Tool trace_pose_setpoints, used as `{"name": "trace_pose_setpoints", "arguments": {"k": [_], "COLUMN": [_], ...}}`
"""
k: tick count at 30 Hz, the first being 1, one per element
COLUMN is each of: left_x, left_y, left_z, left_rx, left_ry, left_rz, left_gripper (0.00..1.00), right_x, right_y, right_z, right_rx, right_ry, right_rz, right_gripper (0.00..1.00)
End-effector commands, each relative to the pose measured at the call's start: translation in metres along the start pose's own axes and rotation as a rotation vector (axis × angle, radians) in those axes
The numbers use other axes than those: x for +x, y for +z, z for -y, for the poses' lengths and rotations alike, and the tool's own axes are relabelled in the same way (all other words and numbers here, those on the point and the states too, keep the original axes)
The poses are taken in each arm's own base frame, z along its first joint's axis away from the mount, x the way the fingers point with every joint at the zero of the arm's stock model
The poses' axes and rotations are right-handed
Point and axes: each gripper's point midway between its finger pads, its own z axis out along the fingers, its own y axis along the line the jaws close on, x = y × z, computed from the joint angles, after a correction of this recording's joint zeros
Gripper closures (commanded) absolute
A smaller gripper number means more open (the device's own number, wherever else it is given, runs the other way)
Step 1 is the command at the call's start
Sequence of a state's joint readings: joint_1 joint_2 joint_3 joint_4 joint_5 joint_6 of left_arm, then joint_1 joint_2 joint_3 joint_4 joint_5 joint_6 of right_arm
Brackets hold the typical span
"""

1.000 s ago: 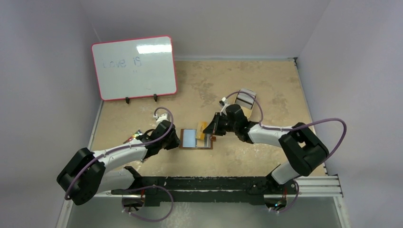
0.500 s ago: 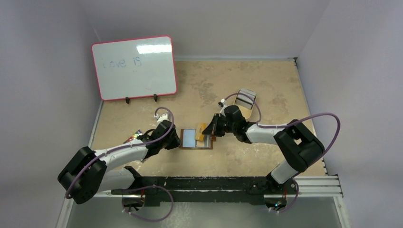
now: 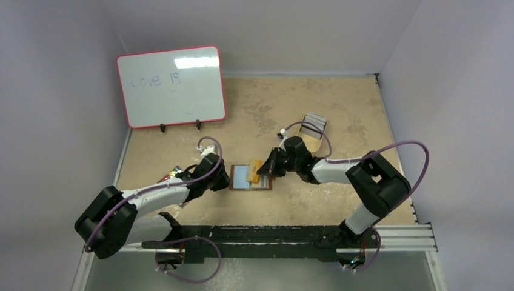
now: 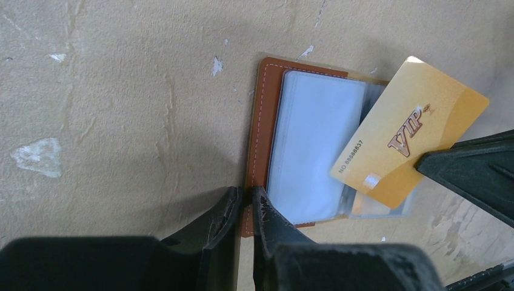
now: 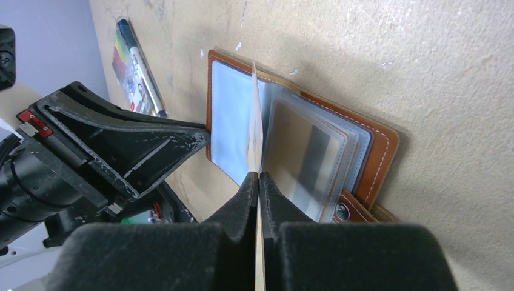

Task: Put the credit cards into the card holder
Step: Insert the credit card into the card holder.

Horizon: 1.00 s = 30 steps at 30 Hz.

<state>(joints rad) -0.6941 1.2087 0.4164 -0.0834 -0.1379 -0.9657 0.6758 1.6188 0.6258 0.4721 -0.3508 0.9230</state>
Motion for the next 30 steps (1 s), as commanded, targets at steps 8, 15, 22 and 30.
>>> {"name": "trace_pose_setpoints", "arguments": {"k": [8, 15, 22, 30], "left_x": [-0.009, -0.010, -0.011, -0.011], "left_y": [-0.001, -0.002, -0.001, 0.001], "left_z": [0.007, 0.008, 0.009, 0.008], "left_rx": [0.021, 0.023, 0.028, 0.021], "left_ry": [-0.019, -0.020, -0.017, -0.011], "left_rz": [0.029, 0.036, 0.036, 0.039], "left_gripper": [0.90, 0.90, 0.90, 0.90], "right_x": [0.017, 0.024, 0.027, 0.034], "right_y": [0.000, 0.002, 0.007, 0.005], "right_z": [0.016, 0.022, 0.025, 0.034], "right_rx": [0.066, 0.095, 0.112, 0.157], "right_ry": [0.026, 0.022, 0.007, -0.017], "right_rz": [-0.069, -0.124, -0.157, -0.208], "right_gripper": [1.00, 1.00, 1.00, 1.00]}}
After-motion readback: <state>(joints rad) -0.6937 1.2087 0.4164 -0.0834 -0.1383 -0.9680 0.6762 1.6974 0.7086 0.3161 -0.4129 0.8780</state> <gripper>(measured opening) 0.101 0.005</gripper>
